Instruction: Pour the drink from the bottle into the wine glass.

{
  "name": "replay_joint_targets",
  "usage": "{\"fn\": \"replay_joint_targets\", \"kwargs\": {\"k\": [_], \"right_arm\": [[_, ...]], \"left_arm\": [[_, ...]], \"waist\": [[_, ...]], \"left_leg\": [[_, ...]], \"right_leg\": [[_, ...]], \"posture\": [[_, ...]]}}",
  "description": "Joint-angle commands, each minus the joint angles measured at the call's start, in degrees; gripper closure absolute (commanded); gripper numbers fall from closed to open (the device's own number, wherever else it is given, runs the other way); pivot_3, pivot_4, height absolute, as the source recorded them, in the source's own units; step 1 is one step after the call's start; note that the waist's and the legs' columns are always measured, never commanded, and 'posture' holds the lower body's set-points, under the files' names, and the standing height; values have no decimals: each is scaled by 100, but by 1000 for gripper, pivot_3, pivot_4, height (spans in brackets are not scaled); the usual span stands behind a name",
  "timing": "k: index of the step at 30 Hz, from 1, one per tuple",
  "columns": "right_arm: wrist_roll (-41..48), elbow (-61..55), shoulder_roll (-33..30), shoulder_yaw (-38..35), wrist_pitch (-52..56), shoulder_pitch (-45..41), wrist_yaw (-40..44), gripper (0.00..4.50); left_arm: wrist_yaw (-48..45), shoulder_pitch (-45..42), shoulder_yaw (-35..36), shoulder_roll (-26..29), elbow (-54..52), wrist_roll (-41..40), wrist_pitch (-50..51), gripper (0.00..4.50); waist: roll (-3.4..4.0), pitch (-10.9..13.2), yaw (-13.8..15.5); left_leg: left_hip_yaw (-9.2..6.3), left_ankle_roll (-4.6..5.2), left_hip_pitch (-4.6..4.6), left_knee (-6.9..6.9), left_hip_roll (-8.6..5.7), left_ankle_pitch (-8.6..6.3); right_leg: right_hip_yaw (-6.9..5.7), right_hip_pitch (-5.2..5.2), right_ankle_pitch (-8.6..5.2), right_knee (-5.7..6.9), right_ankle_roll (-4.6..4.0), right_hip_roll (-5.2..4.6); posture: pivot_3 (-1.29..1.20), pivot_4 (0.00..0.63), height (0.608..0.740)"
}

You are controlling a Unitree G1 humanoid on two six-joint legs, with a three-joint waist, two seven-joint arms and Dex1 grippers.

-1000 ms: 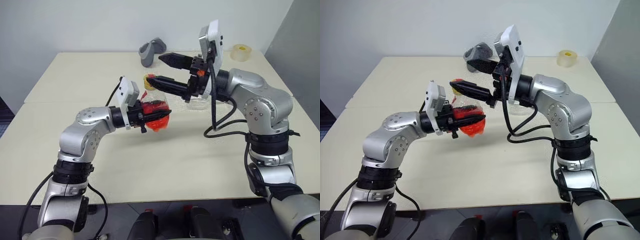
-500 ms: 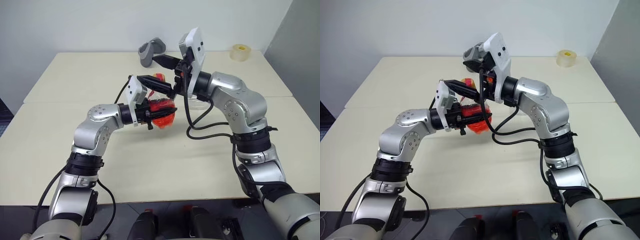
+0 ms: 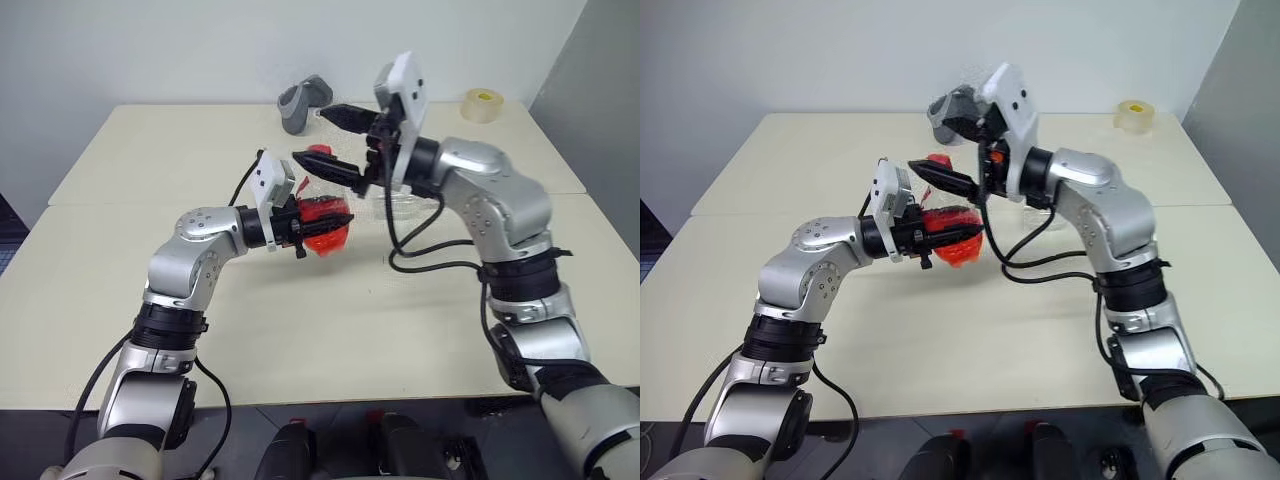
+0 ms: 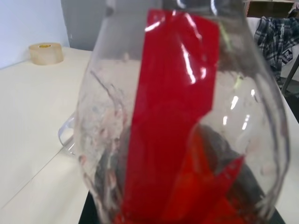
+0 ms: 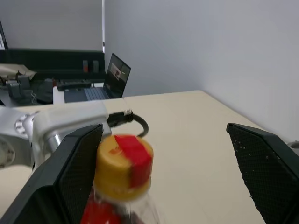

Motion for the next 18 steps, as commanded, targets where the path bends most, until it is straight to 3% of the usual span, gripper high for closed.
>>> {"fn": "replay_joint_targets", "kwargs": {"k": [1,7,13,18], "right_arm": [[13,-139,-523,-465,234,281,-26,0],[374,-478,-796,-548,592,516,225,0],[823,-660,-529,-545,879,385,319,0],[728,-287,155,-387,606,-109,60,0]], "left_arm": [[-136,-100,195,75,-354,-146,-139,3260],[-160,-149,202,60,-307,-127,-146,3287],[-168,-180,196,37,-270,-102,-165,3288],[-185,-196,194,56,-275,-96,-163,3289]], "waist": [[-1,0,-1],[3,2,-6],[3,2,-32],[3,2,-39]], "left_leg": [[0,0,0,0,0,0],[8,1,2,-4,3,0],[5,1,1,-7,7,0],[4,0,2,-5,6,0]], "right_leg": [[1,0,0,0,0,0],[5,1,0,0,0,2],[2,0,0,0,0,6],[3,-1,0,0,0,5]], "posture": [[0,150,740],[0,150,740],[0,150,740],[0,150,740]]}}
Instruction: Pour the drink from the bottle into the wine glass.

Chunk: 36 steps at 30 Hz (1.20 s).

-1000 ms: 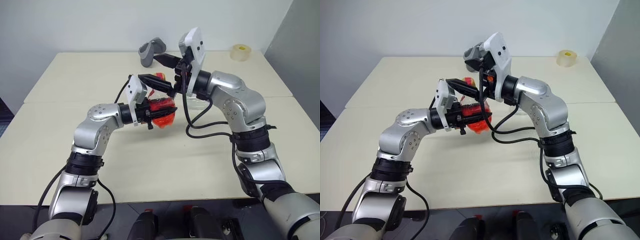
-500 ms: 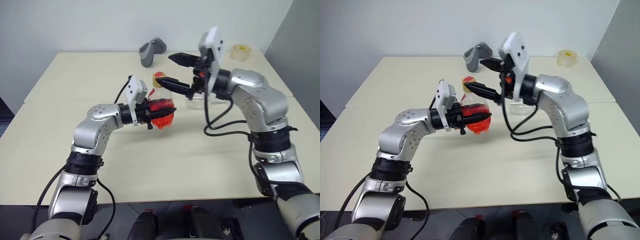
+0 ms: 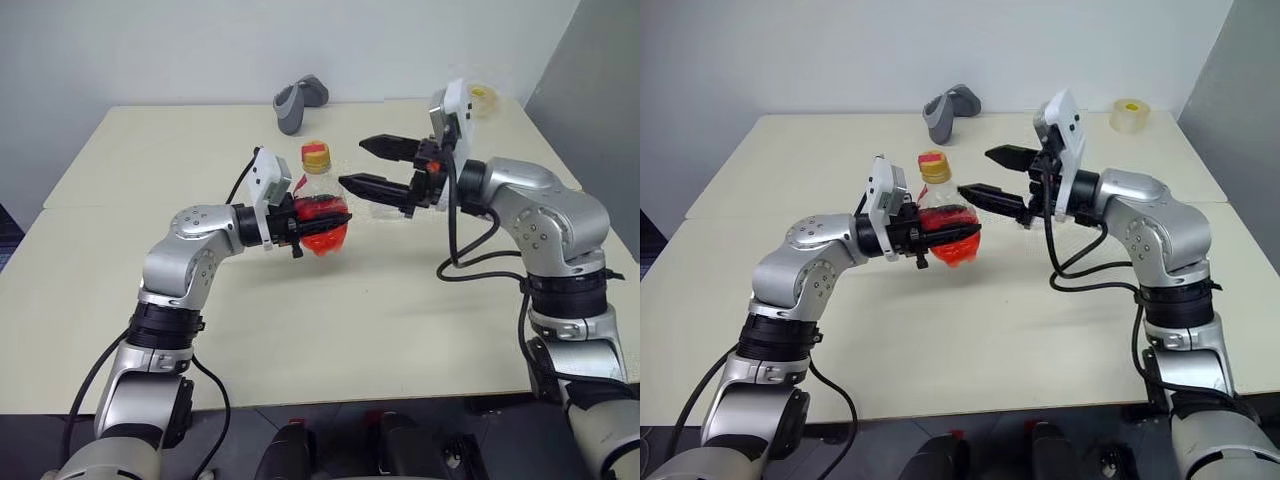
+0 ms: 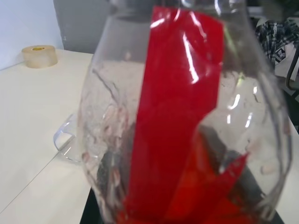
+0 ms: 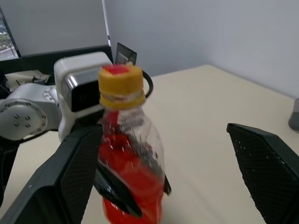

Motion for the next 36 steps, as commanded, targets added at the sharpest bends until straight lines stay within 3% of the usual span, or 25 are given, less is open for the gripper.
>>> {"fn": "replay_joint_targets", "kwargs": {"k": [1,14,24,30,36], "right_arm": [[-50,210,417,37,-371,-483,-162,0],[-705,1234,819,257,-1253,-871,-133,0],[-647,928,85,21,-1030,-511,40,0],[-150,144,-778,-170,-312,74,431,0],[282,-95,-531,-219,81,6,407,0]], "left_arm": [[-28,-174,118,6,-217,-61,-128,3290],[-24,-188,124,-12,-170,-38,-160,3290],[-25,-172,142,4,-175,-40,-157,3312],[-57,-191,139,-17,-114,-28,-190,3313],[-52,-243,92,-78,-71,-7,-224,3313]], "waist": [[0,0,-16],[0,0,-1],[0,0,6],[0,0,107],[4,3,26]], "left_leg": [[0,0,1,-1,0,0],[-1,-1,-1,10,-5,1],[-2,-1,-3,13,-5,0],[-1,2,-9,24,-6,-1],[2,19,-7,23,2,-11]], "right_leg": [[0,-1,0,1,0,0],[-1,0,0,2,0,-5],[-1,1,0,2,0,-5],[-2,7,0,-9,1,-7],[1,1,0,3,1,2]], "posture": [[0,150,740],[0,150,740],[0,150,740],[0,150,740],[0,150,740]]}}
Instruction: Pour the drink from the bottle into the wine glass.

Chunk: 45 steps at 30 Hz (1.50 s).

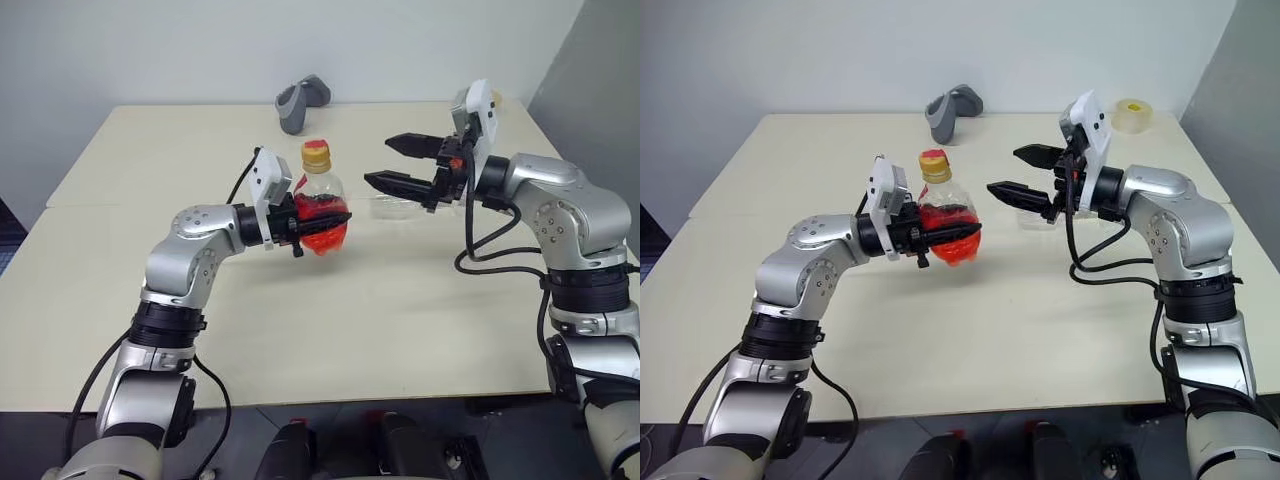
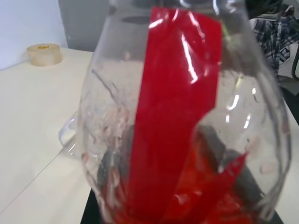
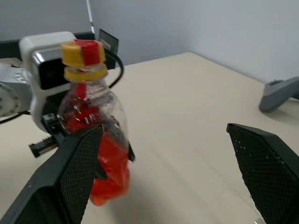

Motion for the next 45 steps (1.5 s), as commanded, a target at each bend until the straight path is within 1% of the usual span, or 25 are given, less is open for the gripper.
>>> {"fn": "replay_joint_targets", "kwargs": {"k": [1,6,10,16,24,25,27,28,31,32,33,34,37,41,45], "right_arm": [[415,-304,294,-157,189,-288,-90,0],[398,-71,801,-125,64,-636,-388,0],[349,59,1072,-24,-50,-759,-394,0],[270,225,1245,97,-169,-859,-313,0],[142,384,1276,242,-322,-894,-192,0],[126,392,1269,259,-332,-892,-175,362],[97,406,1243,283,-353,-893,-134,835],[33,412,1216,319,-415,-879,-93,1233],[-39,415,1190,341,-480,-854,-36,2200],[-31,402,1185,335,-479,-849,-25,2661],[-28,392,1181,331,-479,-845,-16,2903],[-10,375,1170,310,-464,-850,-6,3238],[53,367,1156,235,-399,-893,-14,3268],[368,219,900,164,-102,-1041,404,3268],[455,241,680,192,22,-1171,734,3268]], "left_arm": [[-47,-196,102,-2,-192,-63,-118,3313],[-77,-182,109,26,-204,-58,-126,3313],[-96,-151,121,55,-242,-51,-115,3313],[-86,-141,137,74,-269,-57,-104,3313],[-85,-139,140,87,-278,-68,-77,3313],[-89,-135,135,89,-283,-68,-76,3313],[-93,-144,127,82,-275,-67,-75,3313],[-92,-168,122,66,-241,-60,-88,3313],[-83,-192,110,40,-205,-44,-111,3313],[-79,-186,108,37,-213,-43,-112,3313],[-76,-182,107,35,-218,-42,-112,3313],[-74,-163,104,33,-236,-44,-109,3313],[-72,-106,100,35,-302,-63,-90,3313],[-369,307,-17,192,-762,-127,-139,3313],[-543,459,-43,307,-1021,-258,-7,3314]], "waist": [[0,0,-13],[0,0,-9],[0,0,-12],[0,0,-14],[1,0,-20],[0,0,-22],[0,0,-23],[0,0,-22],[0,0,-23],[1,0,-24],[0,0,-26],[0,0,-26],[0,0,-26],[1,0,-29],[2,1,-25]], "left_leg": [[0,0,0,0,0,0],[-4,-5,-1,2,-2,3],[-6,-17,0,2,-3,10],[-5,-18,-1,2,-5,10],[-5,-18,-1,2,-5,10],[-5,-18,0,2,-5,10],[-5,-18,0,2,-5,10],[-5,-17,0,2,-5,10],[-5,-17,0,2,-5,10],[-5,-18,0,2,-5,10],[-5,-18,0,2,-5,10],[-5,-18,0,2,-5,10],[-5,-18,-1,2,-5,10],[-5,-18,-1,2,-5,10],[-7,-17,0,0,-5,9]], "right_leg": [[0,0,0,0,0,0],[-2,0,0,0,0,-1],[-3,1,0,-1,0,-2],[-2,1,0,0,0,-4],[-2,0,0,0,0,-4],[-2,0,0,0,0,-4],[-3,0,0,1,0,-4],[-3,0,0,1,0,-4],[-2,0,0,1,0,-4],[-3,0,0,1,0,-4],[-2,-1,0,1,0,-4],[-2,-1,0,2,0,-4],[-2,-1,0,1,0,-4],[-1,-1,0,0,0,-4],[-3,0,0,-1,0,-4]], "posture": [[0,150,740],[0,150,740],[0,150,740],[0,150,740],[0,150,740],[0,150,740],[0,150,740],[0,150,740],[0,150,740],[0,150,740],[0,150,740],[0,150,740],[0,150,740],[0,150,740],[0,150,740]]}}
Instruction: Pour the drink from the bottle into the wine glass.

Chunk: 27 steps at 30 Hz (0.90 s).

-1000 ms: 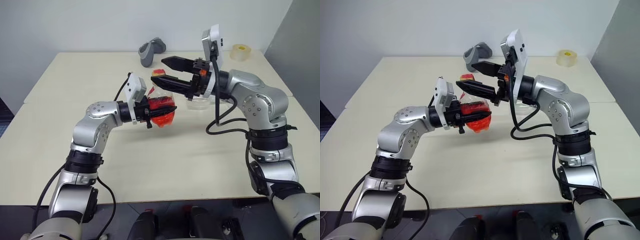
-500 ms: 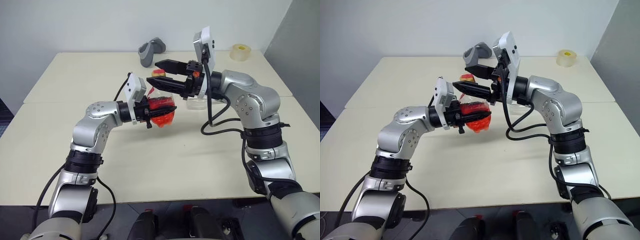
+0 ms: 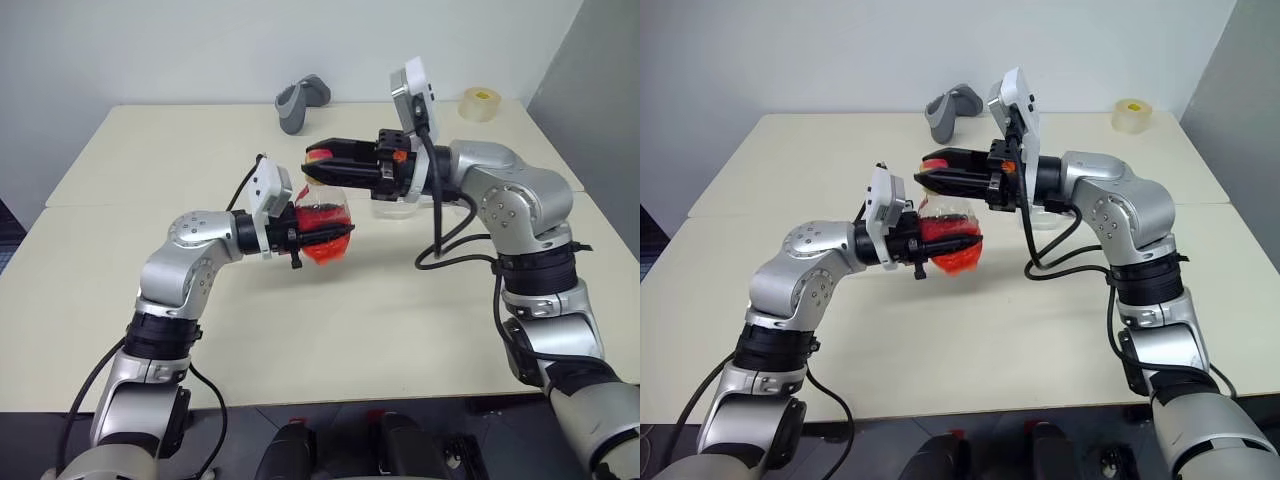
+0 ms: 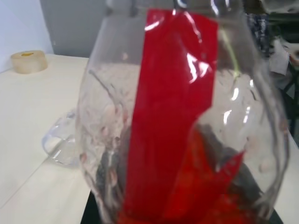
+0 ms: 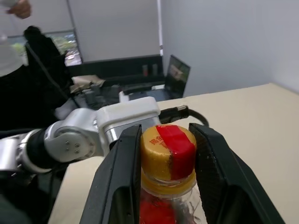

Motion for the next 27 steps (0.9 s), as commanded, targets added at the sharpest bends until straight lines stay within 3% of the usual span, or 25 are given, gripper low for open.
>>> {"fn": "replay_joint_targets", "kwargs": {"k": [1,18,27], "right_arm": [[161,-127,-194,-292,-40,-377,163,3268],[243,-49,-626,-402,-416,-879,1051,3268],[532,-143,-565,-687,-24,-894,532,3268]], "left_arm": [[-224,54,-12,109,-362,-157,-14,3314],[-425,493,13,392,-818,-418,-59,3315],[-409,516,-3,398,-825,-443,-110,3323]], "waist": [[0,0,2],[1,1,14],[1,1,22]], "left_leg": [[-3,1,0,0,0,0],[-2,16,0,2,0,-9],[-3,15,0,1,0,-8]], "right_leg": [[-2,1,0,0,0,0],[-2,2,0,-2,0,-1],[-2,1,0,-1,0,-1]], "posture": [[0,150,740],[0,150,740],[0,150,740]]}}
